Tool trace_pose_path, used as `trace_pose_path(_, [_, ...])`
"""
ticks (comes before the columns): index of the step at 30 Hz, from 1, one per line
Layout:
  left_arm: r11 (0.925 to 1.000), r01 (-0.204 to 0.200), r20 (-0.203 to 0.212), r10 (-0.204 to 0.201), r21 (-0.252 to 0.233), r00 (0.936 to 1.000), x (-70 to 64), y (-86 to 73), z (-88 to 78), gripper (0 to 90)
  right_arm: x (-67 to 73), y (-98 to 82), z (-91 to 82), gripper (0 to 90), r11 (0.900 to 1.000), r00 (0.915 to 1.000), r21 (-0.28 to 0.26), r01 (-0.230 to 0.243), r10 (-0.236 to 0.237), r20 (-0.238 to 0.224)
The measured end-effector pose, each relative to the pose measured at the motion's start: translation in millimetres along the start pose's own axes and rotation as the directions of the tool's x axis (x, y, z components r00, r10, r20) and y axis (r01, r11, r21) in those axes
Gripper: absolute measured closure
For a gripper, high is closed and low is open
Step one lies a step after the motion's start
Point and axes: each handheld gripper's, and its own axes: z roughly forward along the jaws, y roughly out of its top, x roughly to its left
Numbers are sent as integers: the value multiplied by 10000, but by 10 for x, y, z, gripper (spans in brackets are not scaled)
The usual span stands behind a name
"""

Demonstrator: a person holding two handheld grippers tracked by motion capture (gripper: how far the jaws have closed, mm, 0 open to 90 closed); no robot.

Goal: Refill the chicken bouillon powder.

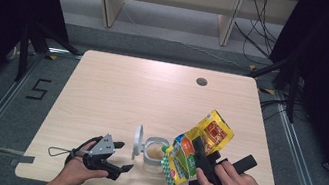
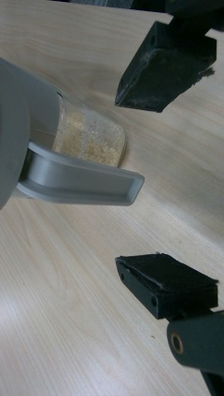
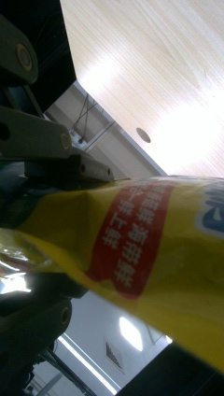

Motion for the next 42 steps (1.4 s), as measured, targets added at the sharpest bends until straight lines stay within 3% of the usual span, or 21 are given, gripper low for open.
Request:
trace_pose_path(8, [9999, -126, -44, 126, -26, 9999, 8, 6, -1, 186, -8, -4, -6, 599, 9998, 9998, 17, 174, -174, -66])
trace_pose_path(11, [10000, -68, -110, 68, 20, 9999, 5, 2, -1, 186, 8, 8, -9, 599, 10000, 10000, -62, 56, -56, -5])
trace_pose_path(12, [9999, -64, -77, 65, 78, 9999, 7, 0, -1, 186, 27, 15, -24, 600, 9994, 9993, 88, -331, 333, -148])
trace_pose_path(15, [10000, 29, -14, -29, 11, 10000, 7, 4, 2, 186, 42, 22, -19, 600, 9988, 9988, 4, -488, 488, -28])
trace_pose_path(20, [9999, -88, -35, 88, 108, 10000, 17, 8, -6, 186, 21, 2, -12, 600, 9998, 9998, 10, -192, 192, -78])
trace_pose_path(26, [9997, -252, -41, 252, -24, 9997, 25, 13, -8, 186, 24, -1, -20, 600, 9994, 9994, 78, -324, 324, -91])
trace_pose_path(29, [9998, -186, -57, 187, 48, 9998, 19, 4, -8, 187, -4, -10, -16, 600, 9997, 9997, 17, 233, -233, -47])
trace_pose_path(40, [9997, -237, -38, 237, 43, 9997, 24, 8, -10, 186, -4, -9, -15, 602, 9998, 9998, -26, 173, -173, 19])
trace_pose_path(42, [10000, -56, -87, 56, -21, 9999, 14, 7, -10, 187, -5, -10, -16, 602, 9998, 9998, -22, 192, -192, 7])
